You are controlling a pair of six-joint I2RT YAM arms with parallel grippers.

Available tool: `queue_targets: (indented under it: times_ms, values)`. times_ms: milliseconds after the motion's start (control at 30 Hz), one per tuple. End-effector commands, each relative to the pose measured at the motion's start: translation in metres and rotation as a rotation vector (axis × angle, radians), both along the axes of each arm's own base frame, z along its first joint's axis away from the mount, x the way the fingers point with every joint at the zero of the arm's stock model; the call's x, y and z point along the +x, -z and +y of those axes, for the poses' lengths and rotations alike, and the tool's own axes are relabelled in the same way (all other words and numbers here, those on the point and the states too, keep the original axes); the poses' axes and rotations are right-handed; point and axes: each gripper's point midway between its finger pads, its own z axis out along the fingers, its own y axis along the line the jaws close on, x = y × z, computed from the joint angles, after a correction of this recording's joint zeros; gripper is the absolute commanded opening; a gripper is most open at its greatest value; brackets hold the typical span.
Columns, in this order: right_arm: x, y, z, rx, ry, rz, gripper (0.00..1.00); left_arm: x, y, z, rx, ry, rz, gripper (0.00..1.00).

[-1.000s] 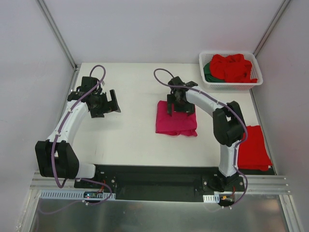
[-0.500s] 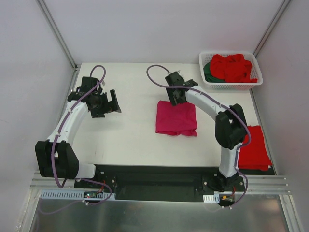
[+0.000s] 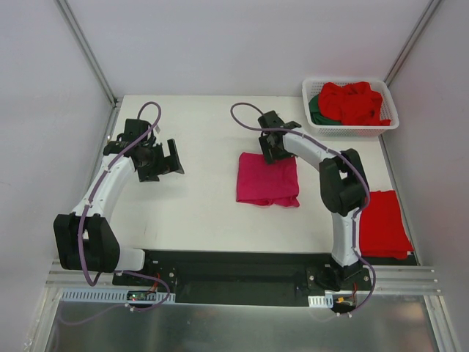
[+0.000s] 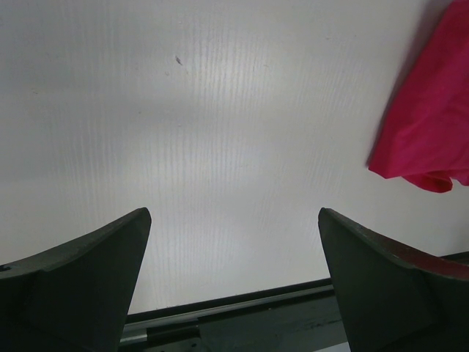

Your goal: Fold and stack the t-shirts

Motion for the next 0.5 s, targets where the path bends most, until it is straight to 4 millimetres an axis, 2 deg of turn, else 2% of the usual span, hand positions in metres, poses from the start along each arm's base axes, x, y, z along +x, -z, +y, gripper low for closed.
queue_targets:
  times_ms: [0,100,133,167,233,300,467]
  values:
    - [0.005,0.006,0.015,0.089,0.003,0.024,0.91,-0.001,-0.007,-0.003,-0.017,0.005,-0.019,0.99]
    - [0.003,0.006,0.011,0.082,0.021,0.013,0.97,-0.001,-0.006,-0.003,-0.019,0.005,-0.018,0.99]
    - [0.003,-0.003,0.011,0.091,0.021,-0.012,1.00,-0.002,-0.006,-0.004,-0.020,0.006,-0.016,0.99]
    - [0.002,-0.004,0.009,0.095,0.025,-0.026,0.98,-0.002,-0.006,-0.004,-0.022,0.009,-0.016,0.99]
    - [0.004,-0.022,0.009,0.117,0.029,-0.079,0.96,-0.002,-0.006,-0.004,-0.023,0.009,-0.014,0.99]
    - [0.002,-0.029,0.008,0.130,0.032,-0.113,0.96,-0.003,-0.005,-0.004,-0.022,0.009,-0.013,0.99]
    - [-0.003,-0.058,0.019,0.170,0.002,-0.184,0.96,-0.002,-0.004,-0.005,-0.024,0.011,-0.011,1.00]
